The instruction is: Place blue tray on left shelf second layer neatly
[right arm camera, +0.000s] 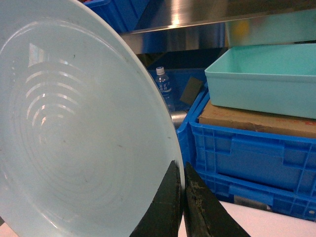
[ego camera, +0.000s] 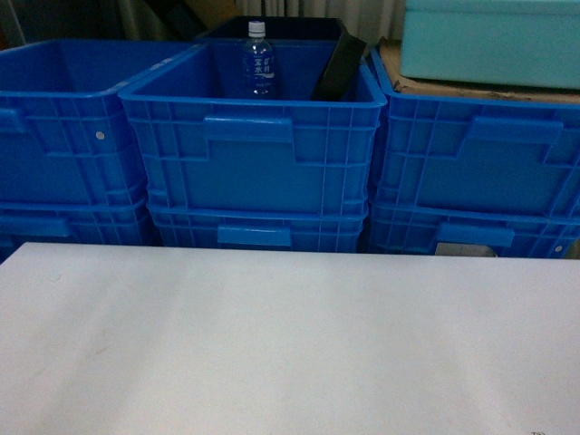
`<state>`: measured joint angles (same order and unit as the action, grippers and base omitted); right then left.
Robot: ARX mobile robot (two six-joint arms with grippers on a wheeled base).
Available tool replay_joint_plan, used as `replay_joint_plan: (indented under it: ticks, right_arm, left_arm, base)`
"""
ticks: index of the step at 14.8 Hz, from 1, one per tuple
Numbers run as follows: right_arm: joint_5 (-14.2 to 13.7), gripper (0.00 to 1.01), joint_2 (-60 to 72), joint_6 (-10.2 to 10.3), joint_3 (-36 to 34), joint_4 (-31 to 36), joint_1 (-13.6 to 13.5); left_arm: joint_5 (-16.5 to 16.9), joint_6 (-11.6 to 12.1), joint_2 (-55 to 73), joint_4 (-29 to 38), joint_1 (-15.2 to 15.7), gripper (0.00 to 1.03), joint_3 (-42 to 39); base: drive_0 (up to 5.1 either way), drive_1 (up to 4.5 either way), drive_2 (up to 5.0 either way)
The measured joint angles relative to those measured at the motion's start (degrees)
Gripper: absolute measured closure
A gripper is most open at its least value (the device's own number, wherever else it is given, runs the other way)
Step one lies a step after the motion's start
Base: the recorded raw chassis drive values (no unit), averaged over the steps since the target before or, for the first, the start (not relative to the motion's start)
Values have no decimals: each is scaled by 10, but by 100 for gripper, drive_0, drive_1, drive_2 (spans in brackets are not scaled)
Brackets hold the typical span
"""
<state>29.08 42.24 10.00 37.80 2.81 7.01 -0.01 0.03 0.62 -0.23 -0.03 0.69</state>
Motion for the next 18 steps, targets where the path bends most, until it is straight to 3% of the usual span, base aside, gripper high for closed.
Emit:
replay_joint_plan:
  ticks: [1,2,6,18]
  right_arm:
    - [-26,99,-11,-7,-18,10,-2]
    - [-30,99,-3,-18,-47,0,11]
    - [-15,99,-6,-28,-48,9,35]
    - [-16,99,-7,-28,-48,10,35]
  left_arm:
    - [0,0,0,0,0,5,0]
    - [0,0,0,0,0,5,0]
    - [0,0,0,0,0,5,0]
    - [0,0,0,0,0,5,0]
  base:
    - [0,0,0]
    - [0,0,0]
    - [0,0,0]
    - [0,0,0]
